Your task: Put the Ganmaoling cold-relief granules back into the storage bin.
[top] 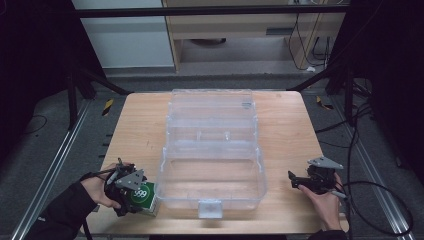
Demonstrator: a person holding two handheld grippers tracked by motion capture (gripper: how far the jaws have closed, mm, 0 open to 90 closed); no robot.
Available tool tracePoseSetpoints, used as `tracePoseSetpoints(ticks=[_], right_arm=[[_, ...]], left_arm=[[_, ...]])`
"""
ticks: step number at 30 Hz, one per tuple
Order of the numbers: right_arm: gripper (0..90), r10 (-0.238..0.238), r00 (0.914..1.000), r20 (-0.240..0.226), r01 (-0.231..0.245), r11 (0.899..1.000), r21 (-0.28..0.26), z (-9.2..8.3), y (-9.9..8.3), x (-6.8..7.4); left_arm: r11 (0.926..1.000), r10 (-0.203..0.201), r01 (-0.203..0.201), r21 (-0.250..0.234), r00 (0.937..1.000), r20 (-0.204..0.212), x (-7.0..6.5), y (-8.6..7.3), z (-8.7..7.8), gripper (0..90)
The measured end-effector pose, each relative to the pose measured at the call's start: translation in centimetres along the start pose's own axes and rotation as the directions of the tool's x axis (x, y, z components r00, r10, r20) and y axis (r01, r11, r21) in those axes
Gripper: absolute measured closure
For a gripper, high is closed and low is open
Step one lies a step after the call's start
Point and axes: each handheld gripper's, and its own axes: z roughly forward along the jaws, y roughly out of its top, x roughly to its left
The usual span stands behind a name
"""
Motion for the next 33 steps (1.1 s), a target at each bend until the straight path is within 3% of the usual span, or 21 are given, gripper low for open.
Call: tracePoseSetpoints(ticks=[16, 22, 33], right_arm=[[2.8, -0.009, 1.0, -0.004, 0.009, 1.0, 0.012, 0.1, 0.0, 0.1], [2.9, -0.012, 0.9999, -0.004, 0.012, 1.0, 0.014, 0.2, 0.0, 0.1], [3.0, -0.007, 1.0, -0.005, 0.007, 1.0, 0.014, 0.2, -0.1, 0.1]], left_arm=[[0.9999, -0.009, 0.009, -0.01, 0.9991, 0.042, 0.5, -0.9, 2.2, 4.7], [1.0, -0.006, 0.007, -0.003, 0.9987, 0.051, 0.5, -1.1, 2.2, 9.8], [0.9971, -0.052, 0.056, -0.052, 0.9963, 0.069, 0.3, -1.4, 1.3, 14.6]])
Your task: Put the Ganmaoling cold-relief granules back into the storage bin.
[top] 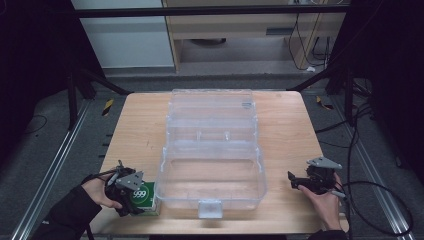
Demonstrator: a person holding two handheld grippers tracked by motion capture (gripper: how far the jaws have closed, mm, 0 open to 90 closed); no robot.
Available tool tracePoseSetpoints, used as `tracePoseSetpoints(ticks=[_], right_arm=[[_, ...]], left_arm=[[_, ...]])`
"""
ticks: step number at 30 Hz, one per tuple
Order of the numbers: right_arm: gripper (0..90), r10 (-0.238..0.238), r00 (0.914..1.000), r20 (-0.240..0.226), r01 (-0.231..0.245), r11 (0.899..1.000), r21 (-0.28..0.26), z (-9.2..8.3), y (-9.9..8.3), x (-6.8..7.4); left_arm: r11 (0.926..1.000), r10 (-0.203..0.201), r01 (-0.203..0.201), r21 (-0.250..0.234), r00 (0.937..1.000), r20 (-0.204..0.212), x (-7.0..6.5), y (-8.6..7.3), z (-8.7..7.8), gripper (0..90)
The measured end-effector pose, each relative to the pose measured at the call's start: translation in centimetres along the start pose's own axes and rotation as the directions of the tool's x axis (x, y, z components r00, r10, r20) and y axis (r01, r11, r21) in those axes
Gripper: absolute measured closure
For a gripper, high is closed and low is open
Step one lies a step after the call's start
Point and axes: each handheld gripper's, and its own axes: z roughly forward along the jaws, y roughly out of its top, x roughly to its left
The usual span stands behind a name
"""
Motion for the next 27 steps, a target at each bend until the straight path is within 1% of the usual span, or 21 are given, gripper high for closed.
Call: tracePoseSetpoints(ticks=[2, 3, 6, 8, 10, 11, 12, 13, 14, 15, 17, 22, 23, 24, 25, 27], right_arm=[[3.1, 0.003, 1.0, -0.001, -0.003, 1.0, 0.0, 0.0, 0.0, 0.0], [3.0, 0.004, 1.0, -0.001, -0.004, 1.0, 0.002, 0.0, 0.0, 0.0], [3.1, 0.004, 1.0, -0.003, -0.004, 1.0, 0.001, 0.0, 0.0, 0.0], [3.2, 0.005, 1.0, -0.002, -0.005, 1.0, -0.001, 0.0, 0.0, 0.0], [3.2, 0.006, 1.0, -0.003, -0.006, 1.0, -0.001, 0.0, 0.0, 0.0], [3.2, 0.005, 1.0, -0.004, -0.005, 1.0, -0.002, 0.0, 0.0, 0.0], [3.3, 0.004, 1.0, -0.004, -0.004, 1.0, -0.001, 0.0, 0.0, 0.0], [3.3, 0.005, 1.0, -0.005, -0.005, 1.0, 0.0, 0.0, 0.0, 0.0], [3.3, 0.005, 1.0, -0.005, -0.005, 1.0, 0.0, 0.0, 0.0, 0.0], [3.3, 0.005, 1.0, -0.007, -0.004, 1.0, 0.002, 0.0, 0.0, 0.0], [3.3, 0.004, 1.0, -0.006, -0.004, 1.0, 0.002, 0.0, 0.0, 0.0], [3.4, 0.003, 1.0, -0.007, -0.003, 1.0, -0.002, 0.0, 0.0, 0.0], [3.4, 0.003, 1.0, -0.006, -0.003, 1.0, -0.001, 0.0, 0.0, 0.0], [3.4, 0.003, 1.0, -0.006, -0.003, 1.0, -0.001, 0.0, 0.0, 0.0], [3.4, 0.002, 1.0, -0.005, -0.002, 1.0, -0.002, 0.0, 0.0, 0.0], [3.4, 0.002, 1.0, -0.006, -0.003, 1.0, -0.002, 0.0, 0.0, 0.0]], left_arm=[[0.9998, -0.014, 0.014, -0.012, 0.9998, -0.016, -0.2, 0.0, -0.9, 14.6], [0.9998, -0.014, 0.014, -0.012, 0.9998, -0.016, -0.2, 0.0, -0.9, 14.6], [0.9996, -0.027, 0.027, -0.007, 0.9991, -0.032, -0.3, 0.0, -1.9, 14.6], [0.999, -0.045, 0.045, -0.01, 0.9981, -0.041, -0.4, 0.1, -2.6, 14.6], [0.9987, -0.05, 0.05, -0.013, 0.9977, -0.044, -0.4, 0.2, -2.9, 14.6], [0.9982, -0.058, 0.057, -0.019, 0.9972, -0.048, -0.5, 0.3, -3.4, 14.6], [0.9982, -0.058, 0.057, -0.019, 0.9972, -0.048, -0.5, 0.3, -3.4, 14.6], [0.9975, -0.066, 0.065, -0.026, 0.9962, -0.056, -0.5, 0.4, -4.1, 14.6], [0.9975, -0.066, 0.065, -0.026, 0.9962, -0.056, -0.5, 0.4, -4.1, 14.6], [0.997, -0.072, 0.07, -0.033, 0.9953, -0.066, -0.6, 0.5, -4.9, 14.6], [0.9968, -0.074, 0.071, -0.036, 0.9948, -0.071, -0.6, 0.6, -5.2, 14.6], [0.997, -0.074, 0.071, -0.031, 0.9926, -0.097, -0.8, 1.0, -7.0, 14.7], [0.9966, -0.075, 0.071, -0.042, 0.992, -0.102, -0.9, 1.3, -7.6, 14.6], [0.9966, -0.075, 0.071, -0.042, 0.992, -0.102, -0.9, 1.3, -7.6, 14.7], [0.9965, -0.073, 0.068, -0.049, 0.9913, -0.11, -1.0, 1.6, -8.2, 14.7], [0.9962, -0.073, 0.067, -0.055, 0.9911, -0.111, -1.0, 1.7, -8.5, 14.7]])
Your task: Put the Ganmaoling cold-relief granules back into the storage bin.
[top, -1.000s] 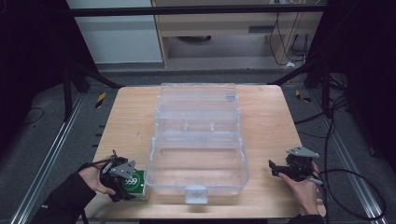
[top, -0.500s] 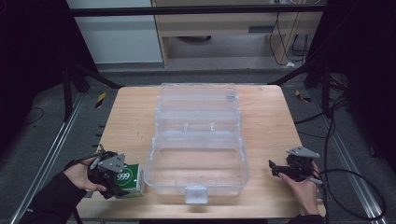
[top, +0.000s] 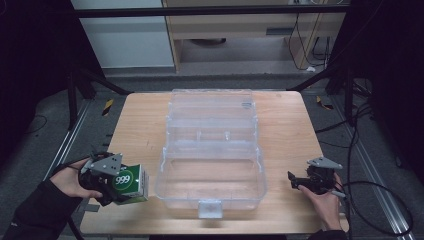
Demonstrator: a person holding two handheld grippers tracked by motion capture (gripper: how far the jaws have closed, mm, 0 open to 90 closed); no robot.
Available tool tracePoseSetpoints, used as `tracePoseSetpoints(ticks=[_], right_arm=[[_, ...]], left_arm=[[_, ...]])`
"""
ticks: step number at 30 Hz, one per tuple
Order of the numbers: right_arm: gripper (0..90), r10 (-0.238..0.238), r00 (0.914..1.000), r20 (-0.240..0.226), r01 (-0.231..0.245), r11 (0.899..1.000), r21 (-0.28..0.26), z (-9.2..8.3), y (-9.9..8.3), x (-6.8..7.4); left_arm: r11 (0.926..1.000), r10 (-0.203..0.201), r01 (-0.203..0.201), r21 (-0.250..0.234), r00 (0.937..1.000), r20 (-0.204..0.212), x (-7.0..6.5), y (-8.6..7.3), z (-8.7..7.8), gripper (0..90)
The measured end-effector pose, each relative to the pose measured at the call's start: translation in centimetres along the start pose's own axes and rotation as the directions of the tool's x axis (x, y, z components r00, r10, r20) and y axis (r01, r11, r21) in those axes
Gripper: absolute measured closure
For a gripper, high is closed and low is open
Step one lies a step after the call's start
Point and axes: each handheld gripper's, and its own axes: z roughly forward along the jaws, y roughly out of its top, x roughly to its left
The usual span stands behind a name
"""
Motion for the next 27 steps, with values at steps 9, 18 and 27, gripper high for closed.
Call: tracePoseSetpoints(ticks=[9, 18, 27], right_arm=[[3.4, 0.002, 1.0, -0.001, -0.002, 1.0, -0.002, -0.1, 0.0, 0.0], [3.4, 0.003, 1.0, -0.001, -0.003, 1.0, -0.005, -0.1, 0.0, 0.0], [3.4, 0.003, 1.0, -0.002, -0.003, 1.0, -0.006, -0.1, 0.0, -0.1]], left_arm=[[1.0, 0.006, -0.006, -0.001, 1.0, -0.005, 0.2, 2.0, -1.2, 14.7], [0.9995, 0.026, -0.026, -0.016, 0.9997, -0.003, 0.5, 4.2, -1.7, 14.7], [0.9982, 0.06, -0.06, -0.004, 0.9981, 0.013, 1.1, 6.5, -0.5, 14.7]])
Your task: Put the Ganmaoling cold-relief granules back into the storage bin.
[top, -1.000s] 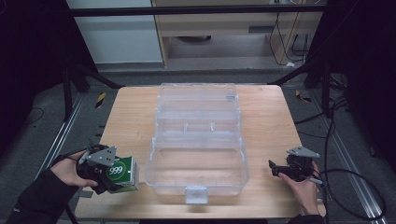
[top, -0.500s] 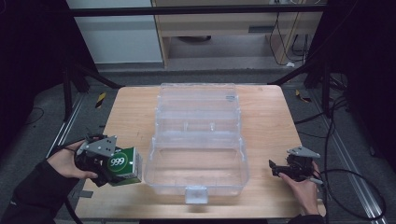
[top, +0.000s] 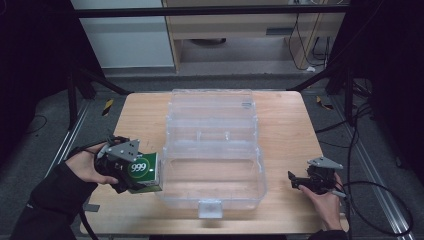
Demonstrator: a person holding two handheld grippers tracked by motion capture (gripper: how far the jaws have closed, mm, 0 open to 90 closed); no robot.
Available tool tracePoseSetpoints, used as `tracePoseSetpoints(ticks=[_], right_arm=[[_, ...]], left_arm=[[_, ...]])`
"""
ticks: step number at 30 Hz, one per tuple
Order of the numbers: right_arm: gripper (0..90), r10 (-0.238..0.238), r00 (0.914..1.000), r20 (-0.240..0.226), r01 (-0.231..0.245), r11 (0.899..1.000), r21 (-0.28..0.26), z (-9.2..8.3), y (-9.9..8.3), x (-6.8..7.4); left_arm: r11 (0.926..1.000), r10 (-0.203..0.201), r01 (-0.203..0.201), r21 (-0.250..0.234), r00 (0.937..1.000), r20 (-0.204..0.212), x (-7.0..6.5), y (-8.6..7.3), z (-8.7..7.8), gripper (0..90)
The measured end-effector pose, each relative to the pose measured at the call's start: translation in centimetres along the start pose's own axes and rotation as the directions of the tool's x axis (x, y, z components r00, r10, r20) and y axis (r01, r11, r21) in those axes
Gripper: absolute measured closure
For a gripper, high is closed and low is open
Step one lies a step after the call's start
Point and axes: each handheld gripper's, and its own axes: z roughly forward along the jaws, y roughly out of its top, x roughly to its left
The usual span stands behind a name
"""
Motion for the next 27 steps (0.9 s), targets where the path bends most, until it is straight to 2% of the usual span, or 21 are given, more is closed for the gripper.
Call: tracePoseSetpoints(ticks=[6, 7, 15, 27], right_arm=[[3.4, 0.001, 1.0, -0.001, -0.001, 1.0, -0.002, 0.0, 0.0, 0.0], [3.4, 0.001, 1.0, -0.001, -0.001, 1.0, -0.002, 0.0, 0.0, 0.0], [3.4, 0.001, 1.0, -0.003, -0.001, 1.0, -0.004, 0.0, 0.0, 0.0], [3.4, 0.0, 1.0, -0.005, 0.0, 1.0, -0.004, 0.0, -0.1, 0.0]], left_arm=[[0.9998, 0.017, -0.017, -0.013, 0.9998, 0.013, 0.5, 1.2, 0.8, 14.7], [0.9995, 0.031, -0.031, -0.008, 0.9994, 0.014, 0.7, 1.6, 1.2, 14.7], [0.9977, 0.068, -0.068, -0.006, 0.9971, 0.034, 1.2, 3.2, 2.7, 14.7], [0.9959, 0.09, -0.09, 0.004, 0.9941, 0.061, 1.8, 4.4, 4.8, 14.7]])
